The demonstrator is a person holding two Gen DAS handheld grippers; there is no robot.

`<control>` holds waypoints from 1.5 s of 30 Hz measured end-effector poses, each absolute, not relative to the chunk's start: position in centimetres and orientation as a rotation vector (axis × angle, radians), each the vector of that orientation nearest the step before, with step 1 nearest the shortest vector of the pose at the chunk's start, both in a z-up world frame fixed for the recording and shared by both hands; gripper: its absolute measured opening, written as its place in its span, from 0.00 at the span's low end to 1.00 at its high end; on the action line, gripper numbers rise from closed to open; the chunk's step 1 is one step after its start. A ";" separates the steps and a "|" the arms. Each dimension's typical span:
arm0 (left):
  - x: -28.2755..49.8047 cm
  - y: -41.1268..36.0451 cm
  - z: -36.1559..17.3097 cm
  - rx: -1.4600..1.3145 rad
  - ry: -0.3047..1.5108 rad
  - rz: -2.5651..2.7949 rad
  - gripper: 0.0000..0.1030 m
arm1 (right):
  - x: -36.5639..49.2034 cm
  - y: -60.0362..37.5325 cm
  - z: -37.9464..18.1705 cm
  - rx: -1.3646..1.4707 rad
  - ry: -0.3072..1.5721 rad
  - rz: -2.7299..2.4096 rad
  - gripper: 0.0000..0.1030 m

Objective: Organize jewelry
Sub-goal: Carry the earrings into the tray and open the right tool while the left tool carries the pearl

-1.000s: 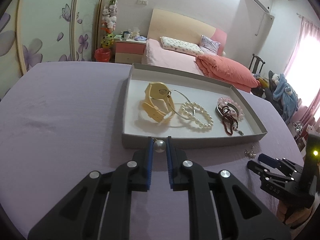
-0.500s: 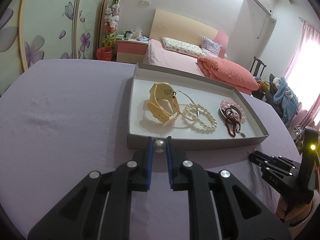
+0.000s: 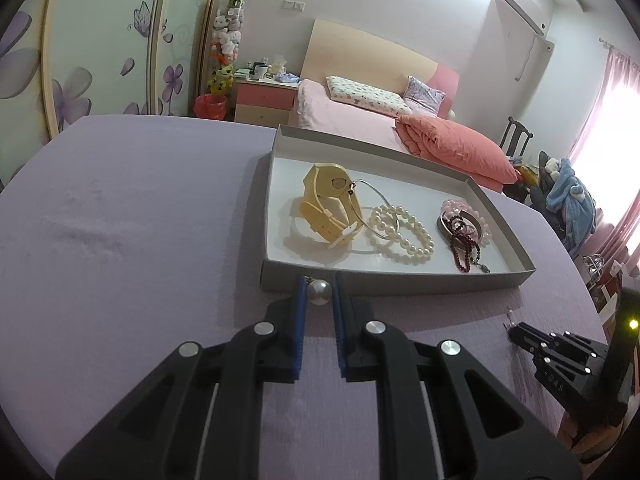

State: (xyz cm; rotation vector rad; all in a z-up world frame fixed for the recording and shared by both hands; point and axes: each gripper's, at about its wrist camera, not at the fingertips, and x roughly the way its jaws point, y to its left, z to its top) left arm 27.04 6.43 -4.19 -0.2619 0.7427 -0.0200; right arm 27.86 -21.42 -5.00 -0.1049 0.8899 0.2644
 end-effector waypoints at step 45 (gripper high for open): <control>22.7 5.4 -2.3 -0.229 0.688 -0.051 0.13 | 23.3 -23.1 1.0 0.015 0.662 0.322 0.06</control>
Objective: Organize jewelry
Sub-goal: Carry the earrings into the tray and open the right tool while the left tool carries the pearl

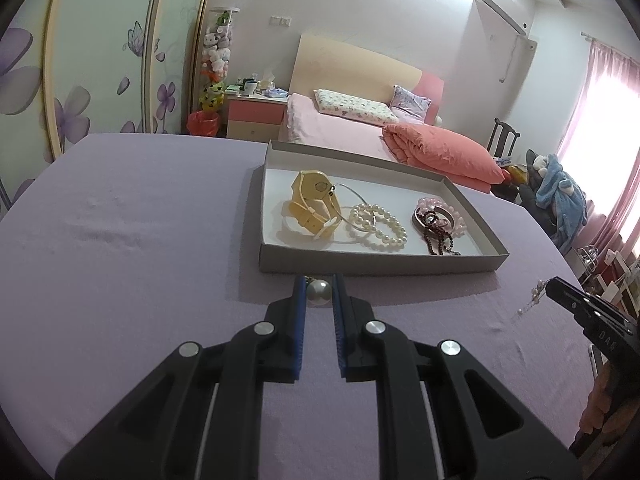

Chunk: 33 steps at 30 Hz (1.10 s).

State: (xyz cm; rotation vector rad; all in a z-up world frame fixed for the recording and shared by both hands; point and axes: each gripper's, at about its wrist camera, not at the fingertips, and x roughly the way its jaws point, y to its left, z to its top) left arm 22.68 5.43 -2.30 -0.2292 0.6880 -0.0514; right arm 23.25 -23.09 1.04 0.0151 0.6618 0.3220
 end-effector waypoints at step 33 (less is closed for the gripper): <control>25.3 2.5 2.1 -0.085 0.509 -0.062 0.14 | 27.3 -21.9 5.5 0.051 0.409 0.362 0.06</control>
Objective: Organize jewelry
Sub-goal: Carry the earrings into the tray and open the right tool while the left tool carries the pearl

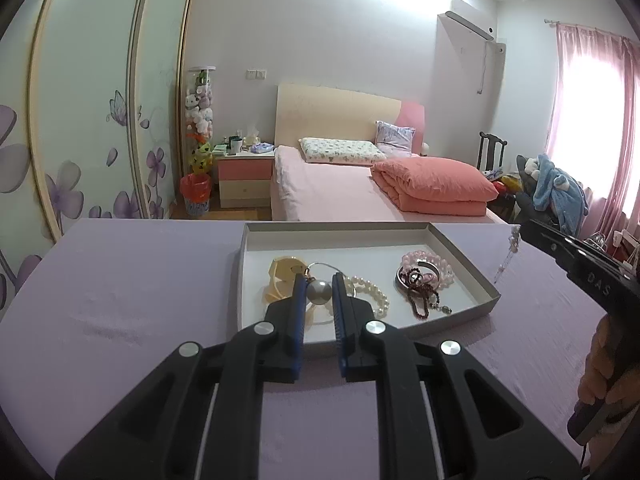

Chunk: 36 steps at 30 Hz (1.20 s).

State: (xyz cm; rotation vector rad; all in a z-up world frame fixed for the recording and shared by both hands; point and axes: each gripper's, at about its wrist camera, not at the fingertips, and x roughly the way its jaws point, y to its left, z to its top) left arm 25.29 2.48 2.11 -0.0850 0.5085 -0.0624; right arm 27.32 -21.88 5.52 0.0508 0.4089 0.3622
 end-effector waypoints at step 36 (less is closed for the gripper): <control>33.0 1.5 0.5 -0.083 0.443 -0.065 0.13 | 33.8 -19.9 3.5 0.081 0.420 0.370 0.06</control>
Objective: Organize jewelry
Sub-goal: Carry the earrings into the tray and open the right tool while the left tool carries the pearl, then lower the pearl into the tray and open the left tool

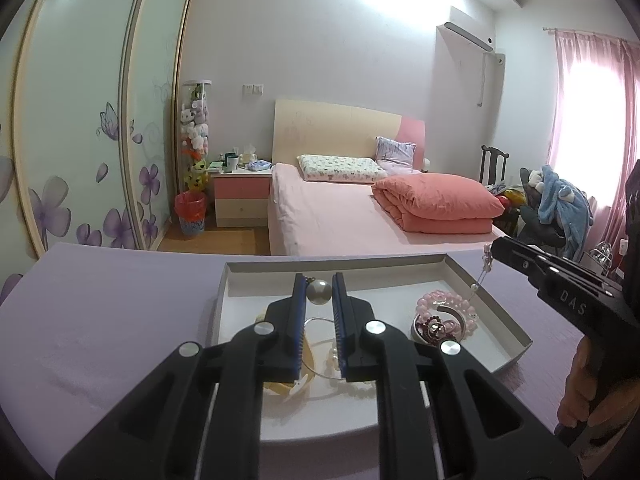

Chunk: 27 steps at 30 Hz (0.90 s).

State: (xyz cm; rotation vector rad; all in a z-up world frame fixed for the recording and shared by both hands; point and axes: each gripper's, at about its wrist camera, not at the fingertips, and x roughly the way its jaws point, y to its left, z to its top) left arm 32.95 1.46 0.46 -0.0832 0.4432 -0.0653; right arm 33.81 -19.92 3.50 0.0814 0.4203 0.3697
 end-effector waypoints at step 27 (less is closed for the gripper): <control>37.3 -0.1 -2.2 -0.090 0.509 -0.087 0.18 | 34.5 -20.0 1.6 0.090 0.479 0.372 0.28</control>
